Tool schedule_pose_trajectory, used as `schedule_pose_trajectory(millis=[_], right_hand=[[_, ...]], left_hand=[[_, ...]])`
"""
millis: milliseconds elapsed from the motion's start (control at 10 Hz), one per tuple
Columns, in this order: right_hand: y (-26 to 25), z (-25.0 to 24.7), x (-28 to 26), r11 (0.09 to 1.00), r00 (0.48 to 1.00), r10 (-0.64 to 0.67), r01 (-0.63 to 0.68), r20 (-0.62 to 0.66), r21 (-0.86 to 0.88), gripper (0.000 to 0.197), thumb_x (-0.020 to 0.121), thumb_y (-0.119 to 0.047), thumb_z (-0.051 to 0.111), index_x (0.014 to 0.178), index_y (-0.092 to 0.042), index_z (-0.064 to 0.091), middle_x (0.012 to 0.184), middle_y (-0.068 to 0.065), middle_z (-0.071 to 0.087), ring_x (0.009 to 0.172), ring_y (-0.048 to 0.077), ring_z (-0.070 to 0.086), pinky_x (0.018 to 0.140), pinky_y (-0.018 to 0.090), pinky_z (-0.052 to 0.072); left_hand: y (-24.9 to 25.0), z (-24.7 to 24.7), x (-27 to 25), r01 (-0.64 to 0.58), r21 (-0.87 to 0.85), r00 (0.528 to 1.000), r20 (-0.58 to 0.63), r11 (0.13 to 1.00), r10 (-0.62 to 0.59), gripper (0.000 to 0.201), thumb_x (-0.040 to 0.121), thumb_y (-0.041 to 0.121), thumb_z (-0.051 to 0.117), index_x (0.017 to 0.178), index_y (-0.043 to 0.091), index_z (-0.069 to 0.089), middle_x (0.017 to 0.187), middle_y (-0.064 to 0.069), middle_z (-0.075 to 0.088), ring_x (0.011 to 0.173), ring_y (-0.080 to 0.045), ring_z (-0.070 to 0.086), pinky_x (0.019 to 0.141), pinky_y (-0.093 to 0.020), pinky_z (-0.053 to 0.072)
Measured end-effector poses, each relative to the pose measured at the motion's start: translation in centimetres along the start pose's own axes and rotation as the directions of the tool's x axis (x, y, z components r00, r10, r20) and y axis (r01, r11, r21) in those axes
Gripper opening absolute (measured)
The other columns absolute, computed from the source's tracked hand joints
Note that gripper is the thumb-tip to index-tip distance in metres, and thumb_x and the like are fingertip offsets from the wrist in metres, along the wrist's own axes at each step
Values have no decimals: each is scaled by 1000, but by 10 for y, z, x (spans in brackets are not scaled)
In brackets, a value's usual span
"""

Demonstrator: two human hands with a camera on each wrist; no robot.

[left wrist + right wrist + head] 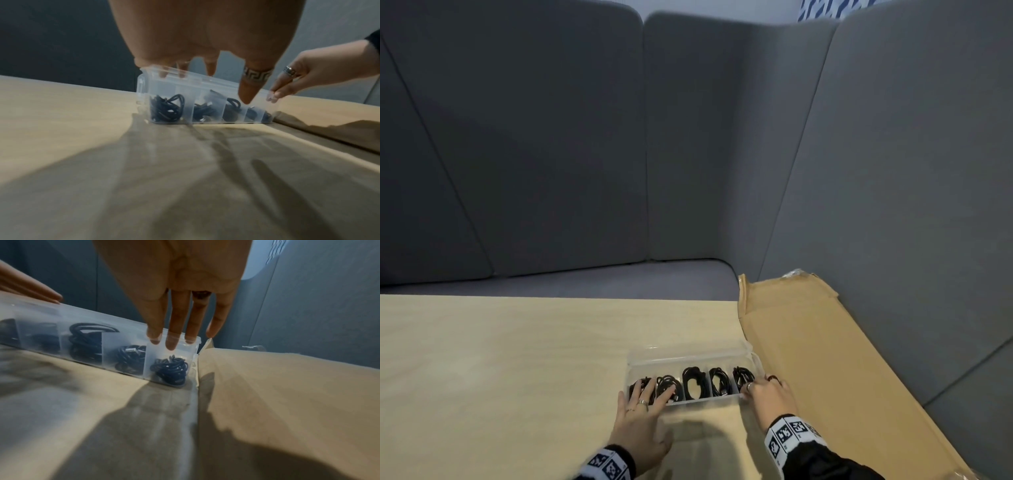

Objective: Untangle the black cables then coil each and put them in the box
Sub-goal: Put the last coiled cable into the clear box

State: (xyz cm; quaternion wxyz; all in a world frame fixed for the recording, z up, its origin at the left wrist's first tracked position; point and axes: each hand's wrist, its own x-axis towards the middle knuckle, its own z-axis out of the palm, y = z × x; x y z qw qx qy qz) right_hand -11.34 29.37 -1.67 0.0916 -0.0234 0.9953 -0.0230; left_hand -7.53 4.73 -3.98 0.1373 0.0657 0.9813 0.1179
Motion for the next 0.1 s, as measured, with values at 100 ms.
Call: schedule_pose_trajectory(millis=[100], right_hand=[[0, -6, -4, 998, 997, -58, 59, 47, -22, 32, 95, -29, 41, 124, -23, 56, 128, -3, 55, 124, 18, 43, 102, 33, 31]], left_hand=[[-4, -9, 3, -58, 41, 997, 50, 998, 56, 86, 78, 62, 43, 134, 55, -21, 147, 7, -23, 136, -18, -21, 103, -55, -25]])
